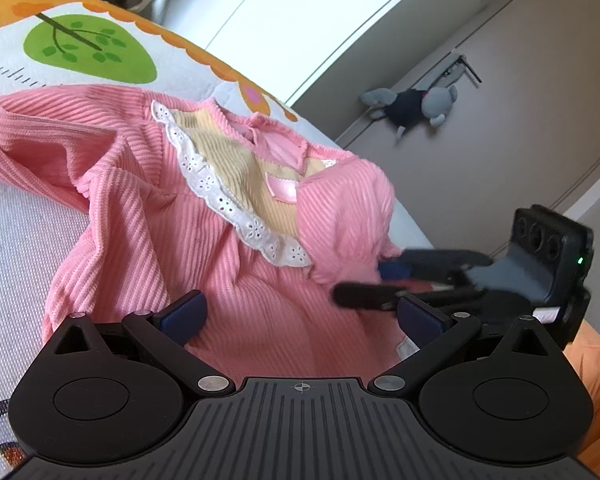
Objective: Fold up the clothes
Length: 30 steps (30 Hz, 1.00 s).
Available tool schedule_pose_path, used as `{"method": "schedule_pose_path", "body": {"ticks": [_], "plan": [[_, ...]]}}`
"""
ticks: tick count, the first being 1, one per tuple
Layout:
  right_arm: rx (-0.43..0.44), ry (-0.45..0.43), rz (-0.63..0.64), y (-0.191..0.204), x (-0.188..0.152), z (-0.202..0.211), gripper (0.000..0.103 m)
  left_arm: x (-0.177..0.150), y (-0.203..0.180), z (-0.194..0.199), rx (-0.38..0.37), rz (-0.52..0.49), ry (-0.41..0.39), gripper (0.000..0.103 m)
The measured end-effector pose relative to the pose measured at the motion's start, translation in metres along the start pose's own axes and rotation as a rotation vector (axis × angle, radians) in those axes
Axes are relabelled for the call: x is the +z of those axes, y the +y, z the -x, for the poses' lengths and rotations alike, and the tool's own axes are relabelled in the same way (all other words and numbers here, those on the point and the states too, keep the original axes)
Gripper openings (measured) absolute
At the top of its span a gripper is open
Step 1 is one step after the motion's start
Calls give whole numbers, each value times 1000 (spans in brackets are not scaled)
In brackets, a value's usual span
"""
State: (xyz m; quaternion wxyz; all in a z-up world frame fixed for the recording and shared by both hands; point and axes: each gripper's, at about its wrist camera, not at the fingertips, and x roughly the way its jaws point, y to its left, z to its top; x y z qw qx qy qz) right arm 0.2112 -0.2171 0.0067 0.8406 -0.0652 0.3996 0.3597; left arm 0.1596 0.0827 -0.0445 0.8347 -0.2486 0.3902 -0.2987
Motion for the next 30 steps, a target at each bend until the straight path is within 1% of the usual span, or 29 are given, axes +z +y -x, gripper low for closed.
{"method": "schedule_pose_path", "body": {"ticks": [1, 2, 4, 5, 7, 9, 10, 11, 12, 13, 14, 15, 17, 19, 20, 22, 24, 26, 27, 29, 30], "plan": [[14, -16, -9, 0, 2, 6, 21, 0, -1, 0, 4, -5, 1, 103], [42, -54, -48, -5, 7, 17, 18, 0, -1, 0, 5, -8, 1, 103], [88, -178, -169, -24, 18, 48, 18, -1, -1, 0, 6, -10, 0, 103], [110, -246, -235, -35, 24, 64, 17, -1, -1, 0, 4, -9, -2, 103], [164, -428, -420, -65, 27, 100, 17, -2, 0, 1, 1, -8, -6, 103], [205, -587, -581, -87, 19, 125, 17, -2, 0, 1, 1, -10, -8, 103], [220, -639, -638, -94, 16, 134, 17, -2, 0, 1, 2, -9, -8, 103], [224, -624, -636, -90, 15, 132, 17, -2, 0, 0, 4, -8, -8, 103], [228, -609, -634, -86, 15, 131, 20, -2, -1, 0, 5, -8, -8, 103], [232, -594, -631, -81, 14, 129, 24, -1, -1, 0, 8, -3, -6, 103], [236, -579, -629, -77, 13, 127, 31, -1, -1, -1, 12, 2, -2, 103], [255, -561, -621, -72, 13, 125, 35, 1, -3, -1, 20, 3, 4, 103], [357, -522, -572, -57, 15, 119, 37, 4, -5, -2, 35, 4, 16, 103], [358, -570, -508, -52, 16, 131, 37, 7, -11, 1, 50, -17, 23, 103], [315, -605, -483, -54, 15, 139, 37, 9, -15, 4, 54, -34, 21, 103], [221, -665, -437, -58, 13, 154, 45, 16, -26, 14, 23, -71, -15, 103], [96, -673, -419, -65, 6, 160, 47, 25, -39, 24, -16, -103, -61, 103], [20, -652, -428, -74, -6, 158, 49, 35, -48, 27, -20, -97, -103, 103], [-3, -638, -430, -76, -12, 155, 50, 40, -52, 25, -2, -97, -114, 103], [-68, -606, -404, -76, -23, 147, 54, 46, -64, 14, 77, -174, -117, 102], [-104, -592, -377, -75, -28, 142, 55, 47, -70, 6, 119, -241, -102, 101]]}}
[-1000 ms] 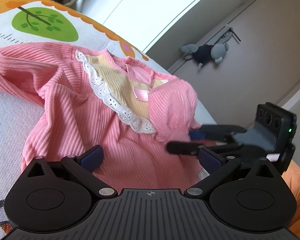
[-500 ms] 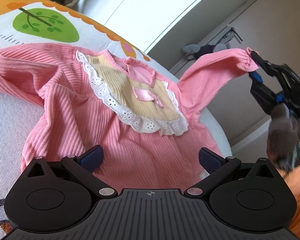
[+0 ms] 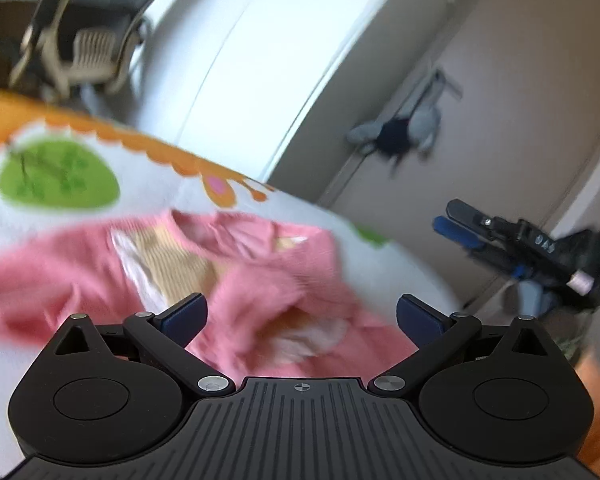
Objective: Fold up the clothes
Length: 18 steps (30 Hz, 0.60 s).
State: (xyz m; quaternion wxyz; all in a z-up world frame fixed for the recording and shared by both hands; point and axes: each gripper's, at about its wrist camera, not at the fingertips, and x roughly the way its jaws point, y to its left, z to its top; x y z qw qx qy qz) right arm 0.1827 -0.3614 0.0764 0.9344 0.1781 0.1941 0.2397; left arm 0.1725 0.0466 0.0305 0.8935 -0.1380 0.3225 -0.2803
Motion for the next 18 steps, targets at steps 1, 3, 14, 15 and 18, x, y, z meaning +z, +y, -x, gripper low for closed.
{"method": "schedule_pose_path", "body": {"ticks": [1, 3, 14, 15, 18], "plan": [[-21, 9, 31, -1, -7, -1, 56, 0, -7, -9, 39, -74, 26, 97], [-34, 37, 67, -1, -19, -3, 57, -3, -15, -29, 130, -189, 94, 75], [-84, 101, 99, -5, -33, -19, 57, -29, -87, -61, 737, -1377, -310, 16], [-87, 107, 103, -4, -33, -20, 57, -36, -84, -62, 763, -1476, -332, 18], [-91, 135, 119, -4, -36, -23, 57, -54, -57, -67, 716, -1481, -144, 42]]}}
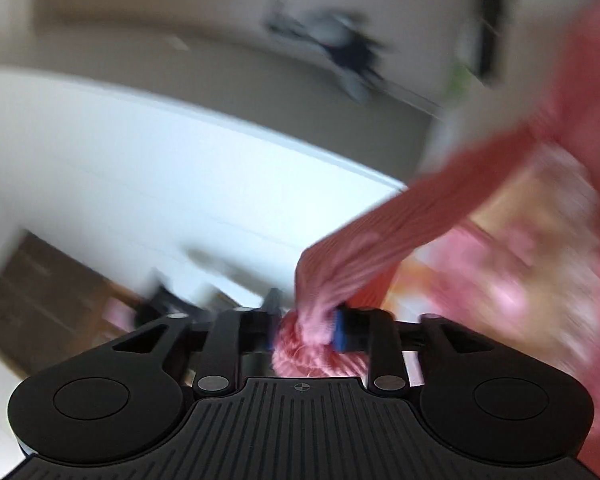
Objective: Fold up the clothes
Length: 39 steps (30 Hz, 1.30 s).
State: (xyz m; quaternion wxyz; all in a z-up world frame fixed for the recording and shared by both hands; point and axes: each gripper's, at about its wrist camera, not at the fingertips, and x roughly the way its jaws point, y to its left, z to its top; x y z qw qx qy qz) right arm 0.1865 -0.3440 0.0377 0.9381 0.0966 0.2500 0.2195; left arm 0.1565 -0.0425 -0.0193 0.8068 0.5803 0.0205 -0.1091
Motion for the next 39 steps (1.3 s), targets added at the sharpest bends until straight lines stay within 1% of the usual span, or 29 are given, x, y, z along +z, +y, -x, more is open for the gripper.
{"method": "schedule_pose_path", "body": {"ticks": [1, 2, 3, 5, 6, 8, 9, 10, 12, 14, 15, 18, 20, 22, 24, 26, 27, 28, 29, 31, 34, 35, 36, 38, 39], "plan": [[-1, 12, 6, 1, -1, -1, 59, -11, -10, 0, -65, -14, 37, 52], [-3, 22, 13, 1, -1, -2, 59, -23, -21, 1, -115, -43, 68, 56], [-7, 29, 21, 3, 0, -3, 59, -33, -30, 3, -145, -66, 93, 56], [-14, 42, 39, 6, 1, -5, 59, -47, -36, 9, -170, -67, 117, 58], [-17, 48, 50, 8, 3, -7, 59, -50, -31, 11, -165, -36, 125, 60], [-24, 65, 74, 13, 6, -14, 59, -56, -19, 14, -154, 29, 141, 79], [-29, 74, 81, 14, 7, -19, 59, -59, -13, 16, -148, 61, 149, 83], [-34, 83, 87, 16, 8, -23, 59, -62, -5, 16, -140, 108, 162, 86], [-35, 100, 100, 21, 9, -31, 59, -66, 11, 16, -126, 209, 190, 89], [-33, 113, 121, 27, 10, -38, 59, -71, 26, 17, -135, 326, 215, 91], [-31, 118, 134, 29, 11, -41, 59, -75, 36, 15, -160, 405, 229, 91], [-53, 136, 184, 36, 12, -53, 59, -89, 63, 17, -312, 689, 237, 91], [-77, 139, 192, 35, 13, -59, 59, -94, 75, 17, -421, 824, 209, 91], [-96, 136, 198, 33, 16, -64, 59, -96, 82, 21, -510, 912, 184, 91], [-119, 122, 228, 34, 18, -68, 59, -92, 82, 25, -545, 938, 167, 91], [-130, 120, 268, 37, 19, -73, 59, -85, 81, 30, -526, 877, 176, 93], [-134, 124, 295, 40, 17, -76, 59, -81, 78, 31, -505, 815, 192, 93], [-144, 136, 335, 42, 14, -80, 59, -77, 76, 30, -502, 770, 207, 93], [-166, 152, 381, 43, 10, -85, 59, -78, 77, 29, -525, 769, 219, 93], [-222, 183, 461, 40, -1, -95, 59, -91, 84, 24, -609, 908, 247, 94], [-280, 207, 489, 27, -9, -101, 61, -125, 93, 9, -702, 1299, 341, 94], [-288, 201, 491, 25, -8, -100, 62, -136, 92, 4, -719, 1414, 371, 94], [-298, 196, 495, 24, -7, -99, 62, -144, 90, 0, -731, 1507, 389, 94], [-318, 181, 515, 25, -5, -97, 62, -148, 86, -9, -752, 1597, 385, 94], [-309, 174, 512, 25, -3, -94, 62, -144, 85, -12, -755, 1592, 373, 93]]}}
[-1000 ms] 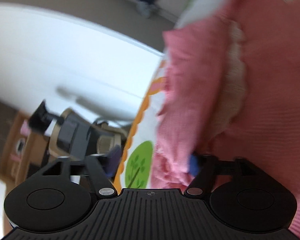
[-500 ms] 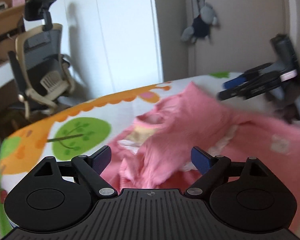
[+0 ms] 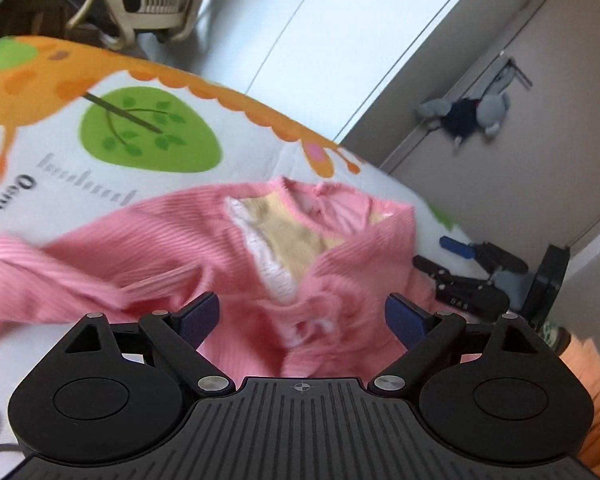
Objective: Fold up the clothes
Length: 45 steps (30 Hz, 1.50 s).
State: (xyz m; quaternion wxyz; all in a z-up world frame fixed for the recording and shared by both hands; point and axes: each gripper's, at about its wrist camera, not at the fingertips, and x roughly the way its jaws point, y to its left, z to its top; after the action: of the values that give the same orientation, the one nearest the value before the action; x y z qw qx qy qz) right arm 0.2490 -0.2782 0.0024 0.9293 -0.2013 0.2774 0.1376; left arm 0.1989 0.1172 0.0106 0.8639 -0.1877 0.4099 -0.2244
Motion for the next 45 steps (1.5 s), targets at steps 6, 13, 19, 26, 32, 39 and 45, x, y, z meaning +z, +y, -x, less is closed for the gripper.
{"method": "schedule_pose_path", "body": {"ticks": [6, 13, 19, 26, 32, 39, 45], "plan": [[31, -45, 2, 0, 7, 13, 62, -6, -37, -34, 119, -213, 32, 62], [193, -71, -181, -19, 28, 2, 66, -15, -56, -42, 225, -367, 8, 21], [255, -53, -270, -17, 47, -42, 28, 1, -81, -36, 226, -471, -68, 16], [0, -98, -85, -9, 41, -39, 3, 24, -90, -49, 258, -553, -191, 26], [1, -120, -100, -5, 39, -15, 12, 16, -43, -111, 413, -455, -35, 48], [289, -6, -225, 21, 28, -24, 45, 16, -41, -105, 436, -432, -49, 65], [257, 17, -183, 35, 20, -37, 48, 18, -31, -63, 399, -319, -72, 81]]}}
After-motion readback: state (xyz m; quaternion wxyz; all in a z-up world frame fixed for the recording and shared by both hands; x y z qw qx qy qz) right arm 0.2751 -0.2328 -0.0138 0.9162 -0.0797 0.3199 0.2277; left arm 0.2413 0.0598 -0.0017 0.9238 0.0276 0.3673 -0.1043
